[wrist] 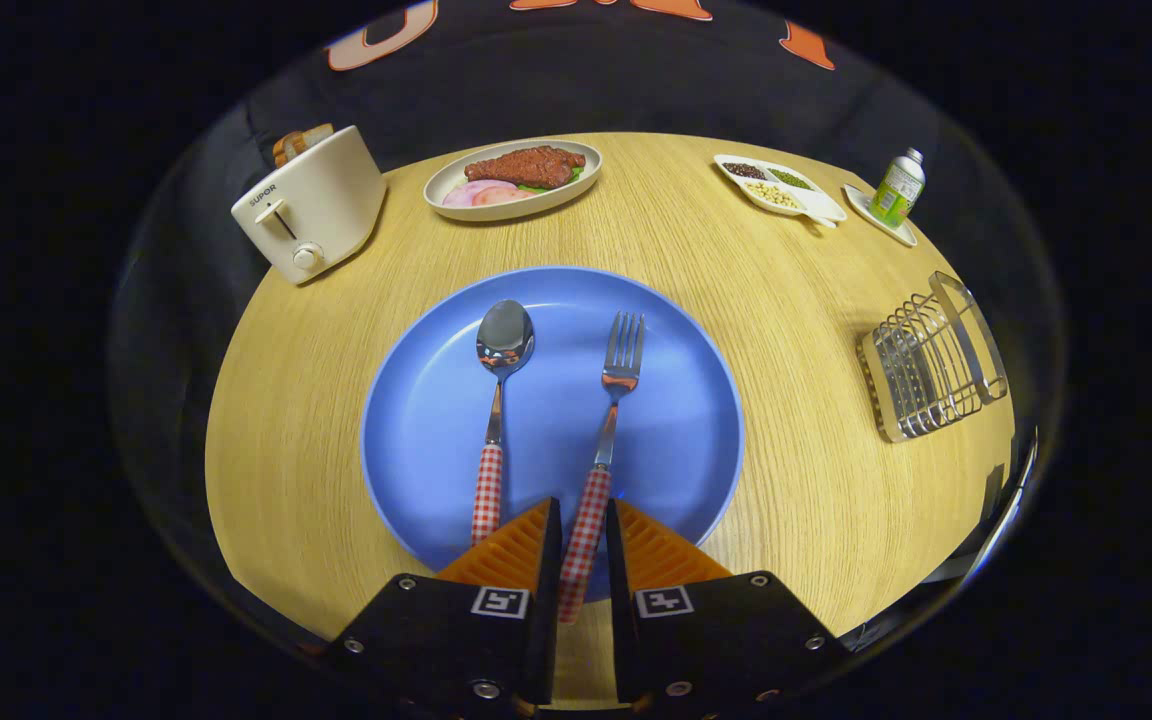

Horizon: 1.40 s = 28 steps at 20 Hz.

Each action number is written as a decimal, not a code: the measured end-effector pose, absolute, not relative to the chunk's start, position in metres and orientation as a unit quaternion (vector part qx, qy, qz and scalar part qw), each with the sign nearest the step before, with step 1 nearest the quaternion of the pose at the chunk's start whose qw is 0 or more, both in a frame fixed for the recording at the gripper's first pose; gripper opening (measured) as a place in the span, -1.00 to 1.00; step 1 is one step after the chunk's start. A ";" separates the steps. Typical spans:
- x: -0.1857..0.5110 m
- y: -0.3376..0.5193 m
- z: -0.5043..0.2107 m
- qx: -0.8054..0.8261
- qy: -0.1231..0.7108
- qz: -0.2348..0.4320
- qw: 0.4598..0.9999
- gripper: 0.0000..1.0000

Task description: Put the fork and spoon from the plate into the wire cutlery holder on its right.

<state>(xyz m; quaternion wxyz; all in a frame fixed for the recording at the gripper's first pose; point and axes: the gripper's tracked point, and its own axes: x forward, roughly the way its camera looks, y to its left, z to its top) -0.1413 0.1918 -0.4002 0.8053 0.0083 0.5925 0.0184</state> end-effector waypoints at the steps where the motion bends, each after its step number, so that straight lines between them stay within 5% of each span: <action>1: -0.141 0.190 -0.401 0.005 0.597 0.015 0.802 -0.54; 6: -0.145 0.182 -0.393 0.006 0.611 0.020 0.792 -0.81; 18: -0.121 0.077 -0.298 -0.036 0.557 0.015 0.829 -0.83; 28: -0.121 -0.034 -0.268 -0.040 0.597 -0.013 0.801 -0.83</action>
